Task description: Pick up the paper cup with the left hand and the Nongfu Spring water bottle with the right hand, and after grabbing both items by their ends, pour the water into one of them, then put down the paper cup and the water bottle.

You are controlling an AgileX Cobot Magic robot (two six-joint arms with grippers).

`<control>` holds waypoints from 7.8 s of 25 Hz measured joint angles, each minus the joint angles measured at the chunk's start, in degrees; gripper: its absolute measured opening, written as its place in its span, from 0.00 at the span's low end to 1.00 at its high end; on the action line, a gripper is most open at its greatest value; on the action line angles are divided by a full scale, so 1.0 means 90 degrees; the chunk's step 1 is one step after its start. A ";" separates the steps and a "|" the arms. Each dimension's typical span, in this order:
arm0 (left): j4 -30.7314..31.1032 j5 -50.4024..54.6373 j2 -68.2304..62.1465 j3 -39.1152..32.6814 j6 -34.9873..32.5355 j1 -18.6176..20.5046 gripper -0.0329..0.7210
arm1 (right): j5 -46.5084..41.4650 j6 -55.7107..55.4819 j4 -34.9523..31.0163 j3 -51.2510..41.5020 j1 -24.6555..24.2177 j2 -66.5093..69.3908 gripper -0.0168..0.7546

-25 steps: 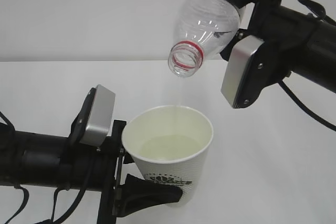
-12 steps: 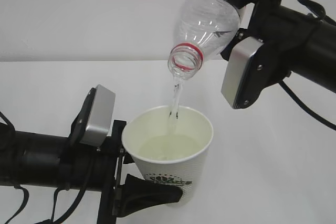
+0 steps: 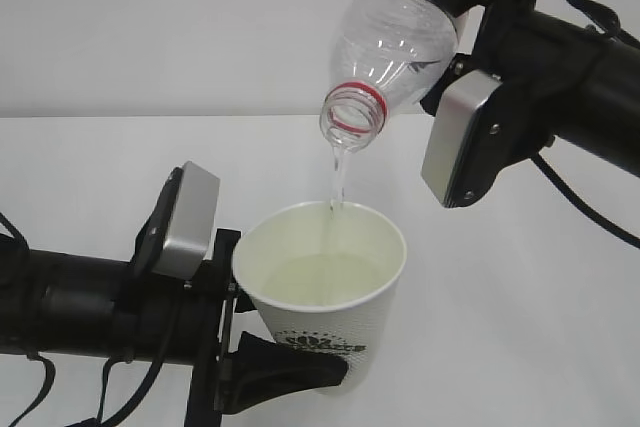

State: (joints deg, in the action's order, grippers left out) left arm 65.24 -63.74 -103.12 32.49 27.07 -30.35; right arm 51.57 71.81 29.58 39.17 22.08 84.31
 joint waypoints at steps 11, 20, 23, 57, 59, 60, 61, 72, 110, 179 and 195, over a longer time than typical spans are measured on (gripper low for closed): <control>0.0000 0.0000 0.0000 0.0000 0.0000 0.0000 0.65 | 0.0081 0.0128 0.0000 0.0000 0.0000 0.0000 0.61; 0.0000 0.0000 0.0000 0.0000 0.0000 0.0000 0.65 | 0.0165 0.0140 0.0000 0.0000 0.0000 0.0000 0.61; 0.0000 0.0000 -0.0003 0.0000 0.0000 0.0000 0.65 | 0.0230 0.0140 0.0000 0.0000 0.0000 0.0000 0.61; 0.0025 0.0000 -0.0003 0.0000 0.0000 0.0000 0.65 | 0.0283 -0.0774 -0.0028 0.0000 0.0000 0.0000 0.61; 0.0025 0.0000 -0.0003 0.0000 0.0000 0.0000 0.65 | 0.0283 -0.0907 -0.0028 0.0000 0.0000 0.0000 0.61; 0.0025 0.0000 -0.0003 0.0000 0.0000 0.0000 0.65 | 0.0283 -0.0936 -0.0028 0.0000 0.0000 0.0000 0.61; 0.0025 0.0000 -0.0003 0.0000 0.0000 0.0000 0.65 | 0.0283 -0.0981 -0.0028 0.0000 0.0000 0.0000 0.61; 0.0025 0.0000 -0.0003 0.0000 0.0000 0.0000 0.65 | 0.0298 -0.1774 -0.0065 0.0000 0.0000 0.0000 0.61; 0.0025 0.0000 -0.0013 0.0000 0.0000 0.0000 0.65 | 0.0338 -0.4395 -0.2258 -0.0752 0.0000 0.0000 0.61; -0.0206 0.0022 -0.0027 0.0000 0.0000 0.0000 0.65 | 0.1230 -0.6245 -0.5487 -0.2740 -0.0068 0.0684 0.61; -0.0255 0.0055 -0.0027 0.0000 0.0000 0.0000 0.65 | 0.1331 -0.6405 -0.5188 -0.2740 -0.1438 0.0729 0.61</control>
State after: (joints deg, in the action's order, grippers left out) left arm 62.94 -63.25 -103.36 32.49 27.07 -30.35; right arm 63.55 14.17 -17.12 14.51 9.14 90.87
